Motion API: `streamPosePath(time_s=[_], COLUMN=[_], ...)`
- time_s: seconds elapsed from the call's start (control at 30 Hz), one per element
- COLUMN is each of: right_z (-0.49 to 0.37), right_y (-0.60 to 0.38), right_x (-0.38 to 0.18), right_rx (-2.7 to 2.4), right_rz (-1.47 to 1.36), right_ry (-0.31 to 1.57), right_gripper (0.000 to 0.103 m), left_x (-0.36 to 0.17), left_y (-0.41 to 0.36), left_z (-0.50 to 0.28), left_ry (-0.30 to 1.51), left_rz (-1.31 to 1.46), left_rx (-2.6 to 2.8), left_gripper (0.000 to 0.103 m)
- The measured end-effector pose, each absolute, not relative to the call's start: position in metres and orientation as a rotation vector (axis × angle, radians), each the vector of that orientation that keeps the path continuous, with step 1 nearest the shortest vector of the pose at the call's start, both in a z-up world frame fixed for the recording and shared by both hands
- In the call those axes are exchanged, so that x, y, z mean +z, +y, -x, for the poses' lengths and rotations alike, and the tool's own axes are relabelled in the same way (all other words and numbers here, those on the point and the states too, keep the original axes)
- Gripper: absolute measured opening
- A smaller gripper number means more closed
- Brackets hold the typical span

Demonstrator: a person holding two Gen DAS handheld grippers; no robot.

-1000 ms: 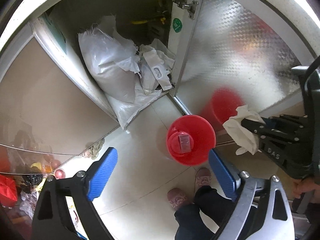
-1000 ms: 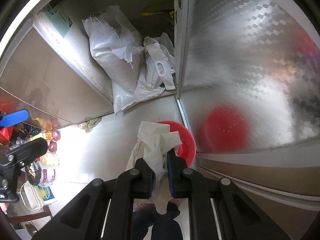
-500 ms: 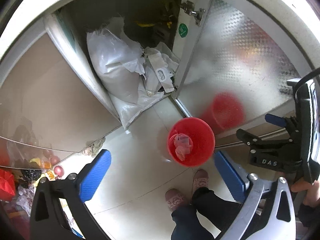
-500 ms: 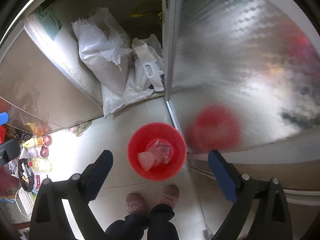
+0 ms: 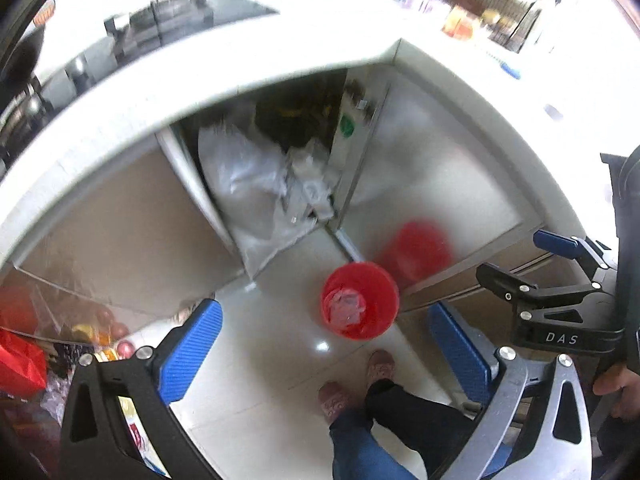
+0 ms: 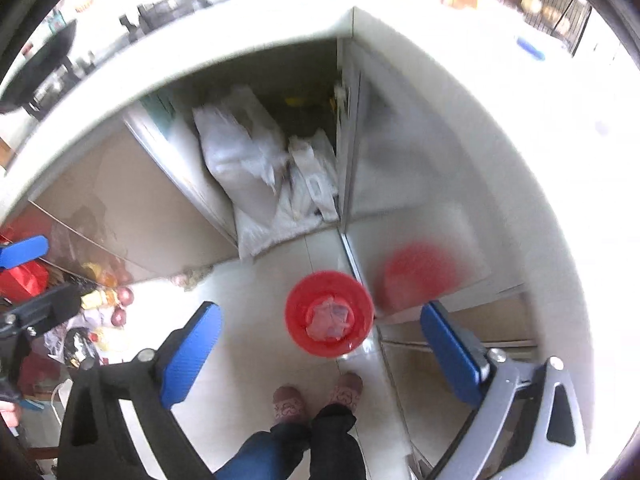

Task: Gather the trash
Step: 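Raise both tools back toward the counter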

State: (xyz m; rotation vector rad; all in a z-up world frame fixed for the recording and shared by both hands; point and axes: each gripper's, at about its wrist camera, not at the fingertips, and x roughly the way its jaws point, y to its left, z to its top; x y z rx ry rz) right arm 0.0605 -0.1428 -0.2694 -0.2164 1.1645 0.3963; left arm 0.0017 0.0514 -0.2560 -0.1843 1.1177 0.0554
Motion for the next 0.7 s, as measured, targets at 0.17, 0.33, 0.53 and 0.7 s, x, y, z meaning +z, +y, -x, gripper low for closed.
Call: streamPosePath(time_s=[0.17, 0.33, 0.53, 0.7], right_z=[-0.053, -0.052, -0.062, -0.085], right_y=[-0.15, -0.164, -0.177, -0.191], right_x=[-0.198, -0.144, -0.1, -0.075], right_rx=[0.395, 0.356, 0.319, 0.301], right_rz=[0.206, 0.161, 0.122, 0.094], right_ry=[1.076, 1.012, 0.938, 0.903], right_gripper=[0.102, 0.102, 0.102, 0.102], left_x=[-0.193, -0.143, -0.098, -0.072], left_y=[0.045, 0.036, 0.026, 0.017], left_z=[0.003, -0.006, -0.029, -0.064], left_ry=[1.044, 0.981, 0.904, 0.86], left_rz=[0.156, 0.121, 0.093, 0.085], left_rx=[0.042, 0.015, -0.032, -0.051], left_gripper=[0.103, 0.103, 0.103, 0.103])
